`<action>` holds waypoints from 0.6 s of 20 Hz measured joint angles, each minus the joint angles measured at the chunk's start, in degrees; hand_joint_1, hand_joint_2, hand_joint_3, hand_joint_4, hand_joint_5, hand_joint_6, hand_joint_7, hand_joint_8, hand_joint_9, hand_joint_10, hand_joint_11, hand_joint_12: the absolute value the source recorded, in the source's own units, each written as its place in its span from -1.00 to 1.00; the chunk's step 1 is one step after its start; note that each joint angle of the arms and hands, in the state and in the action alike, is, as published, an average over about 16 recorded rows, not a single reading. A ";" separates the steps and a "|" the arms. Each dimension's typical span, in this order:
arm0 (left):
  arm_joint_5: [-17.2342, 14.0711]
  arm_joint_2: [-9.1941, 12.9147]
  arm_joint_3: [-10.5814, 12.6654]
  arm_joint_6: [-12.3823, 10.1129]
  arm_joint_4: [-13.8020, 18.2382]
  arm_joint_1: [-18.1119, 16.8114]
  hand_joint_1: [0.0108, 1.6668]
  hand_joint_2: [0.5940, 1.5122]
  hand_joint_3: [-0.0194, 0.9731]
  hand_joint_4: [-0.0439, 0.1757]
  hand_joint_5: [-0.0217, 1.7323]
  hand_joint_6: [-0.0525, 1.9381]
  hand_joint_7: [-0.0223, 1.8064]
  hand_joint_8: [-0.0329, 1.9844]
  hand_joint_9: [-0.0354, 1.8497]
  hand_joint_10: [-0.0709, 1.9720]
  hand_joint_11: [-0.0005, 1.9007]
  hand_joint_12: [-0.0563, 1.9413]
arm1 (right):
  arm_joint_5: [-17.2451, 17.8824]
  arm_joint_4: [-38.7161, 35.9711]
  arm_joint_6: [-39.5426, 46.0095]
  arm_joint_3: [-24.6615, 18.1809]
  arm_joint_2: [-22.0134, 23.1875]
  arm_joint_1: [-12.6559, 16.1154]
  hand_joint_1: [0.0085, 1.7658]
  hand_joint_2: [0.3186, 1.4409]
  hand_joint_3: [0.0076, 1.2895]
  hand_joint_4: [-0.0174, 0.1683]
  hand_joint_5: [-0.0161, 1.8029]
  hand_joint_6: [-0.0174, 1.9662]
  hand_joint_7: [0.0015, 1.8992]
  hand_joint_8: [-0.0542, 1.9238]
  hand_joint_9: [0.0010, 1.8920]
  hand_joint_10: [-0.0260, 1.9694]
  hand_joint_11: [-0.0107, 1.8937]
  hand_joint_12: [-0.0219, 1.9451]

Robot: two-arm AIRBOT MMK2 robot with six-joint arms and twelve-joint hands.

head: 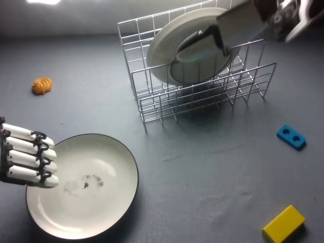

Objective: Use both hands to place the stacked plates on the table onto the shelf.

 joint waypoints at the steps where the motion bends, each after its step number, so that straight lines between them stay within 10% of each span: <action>1: 0.99 -0.33 -0.08 0.00 -0.87 0.46 -0.99 0.13 -0.94 -0.60 -0.73 -0.94 -0.74 -0.97 -0.77 -0.93 -0.88 -0.82 | 0.92 1.92 -4.41 -1.75 0.65 -0.84 -0.03 0.28 -0.99 -0.81 -0.79 -0.83 -0.78 -0.84 -0.91 -0.64 -0.97 -0.37; 12: 9.51 -3.01 -0.17 0.03 -10.96 7.09 -0.99 0.12 -0.94 -0.61 -0.74 -0.94 -0.76 -0.97 -0.79 -0.95 -0.87 -0.83 | 3.55 15.61 -36.45 -13.45 1.81 -11.97 0.29 0.22 -0.99 -0.76 -0.97 -0.94 -0.99 -0.92 -0.98 -0.97 -0.97 -0.97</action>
